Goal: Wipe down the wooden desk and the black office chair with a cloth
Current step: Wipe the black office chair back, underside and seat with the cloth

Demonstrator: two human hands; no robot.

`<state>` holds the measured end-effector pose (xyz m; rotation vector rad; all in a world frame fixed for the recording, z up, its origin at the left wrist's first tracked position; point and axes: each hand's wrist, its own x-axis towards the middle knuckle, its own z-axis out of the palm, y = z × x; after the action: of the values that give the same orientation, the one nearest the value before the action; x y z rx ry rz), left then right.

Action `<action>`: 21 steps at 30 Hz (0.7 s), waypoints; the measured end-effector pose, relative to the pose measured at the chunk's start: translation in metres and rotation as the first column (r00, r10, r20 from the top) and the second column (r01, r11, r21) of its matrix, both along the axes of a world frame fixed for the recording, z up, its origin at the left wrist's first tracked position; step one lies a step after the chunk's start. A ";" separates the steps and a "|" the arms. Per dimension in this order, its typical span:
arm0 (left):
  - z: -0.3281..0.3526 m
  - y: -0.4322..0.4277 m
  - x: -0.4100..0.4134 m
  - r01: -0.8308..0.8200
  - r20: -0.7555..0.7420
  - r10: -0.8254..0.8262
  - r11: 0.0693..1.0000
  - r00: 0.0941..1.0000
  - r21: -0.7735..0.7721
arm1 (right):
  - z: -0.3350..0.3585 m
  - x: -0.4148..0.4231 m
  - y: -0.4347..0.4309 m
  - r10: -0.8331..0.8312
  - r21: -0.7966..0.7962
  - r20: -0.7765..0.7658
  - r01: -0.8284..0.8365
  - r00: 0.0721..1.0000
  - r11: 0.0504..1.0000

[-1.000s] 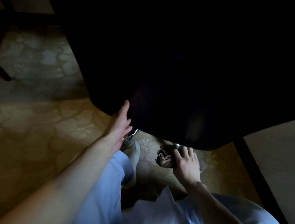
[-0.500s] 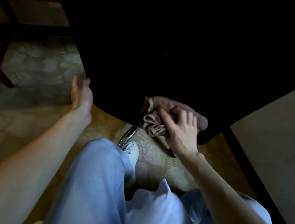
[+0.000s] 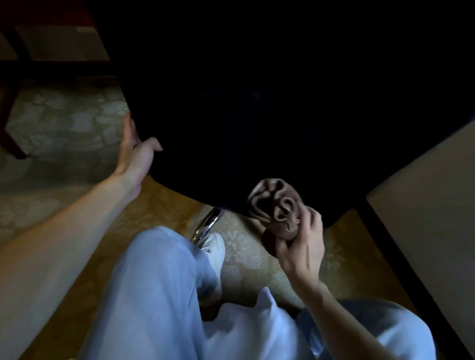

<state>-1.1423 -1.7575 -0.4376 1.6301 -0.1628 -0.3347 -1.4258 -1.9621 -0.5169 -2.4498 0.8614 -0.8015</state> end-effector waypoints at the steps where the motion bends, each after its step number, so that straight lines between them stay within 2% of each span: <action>1: -0.001 0.000 -0.002 0.003 0.000 -0.003 1.000 1.000 0.000 | 0.000 -0.012 0.001 -0.096 0.095 0.087 0.087 0.992 0.992; 3: 0.000 0.000 -0.007 -0.016 -0.021 0.016 1.000 1.000 -0.011 | 0.006 -0.024 -0.001 -0.331 0.323 0.229 0.249 0.915 0.913; 5: 0.001 0.002 -0.011 -0.035 -0.025 0.035 0.999 0.999 0.004 | 0.014 -0.024 -0.004 -0.537 0.530 0.301 0.330 0.788 0.781; 7: 0.002 0.007 -0.012 -0.061 -0.027 0.062 0.997 0.998 0.049 | 0.020 -0.016 -0.015 -0.697 0.678 0.283 0.377 0.659 0.631; 9: 0.003 0.011 -0.014 -0.067 -0.009 0.068 0.992 0.998 0.110 | 0.023 -0.016 -0.032 -0.773 0.767 0.245 0.371 0.585 0.524; 13: 0.003 0.012 -0.012 -0.021 -0.012 0.024 0.987 1.000 0.160 | 0.021 -0.019 -0.054 -0.773 0.768 0.213 0.387 0.597 0.510; 15: -0.004 0.003 -0.017 0.003 -0.003 -0.003 0.985 1.000 0.173 | 0.013 -0.025 -0.067 -0.795 0.761 0.201 0.420 0.573 0.495; 19: -0.028 -0.015 -0.027 -0.055 0.034 0.049 0.971 0.998 0.231 | -0.005 -0.031 -0.095 -0.837 0.771 0.185 0.452 0.515 0.448; 21: -0.035 -0.020 -0.028 -0.040 0.026 0.033 0.954 0.999 0.297 | -0.012 -0.028 -0.109 -0.821 0.780 0.182 0.429 0.542 0.456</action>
<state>-1.1706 -1.7777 -0.4730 1.9336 -0.1007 -0.3251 -1.4542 -2.0708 -0.5290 -1.0757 1.5634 -1.1190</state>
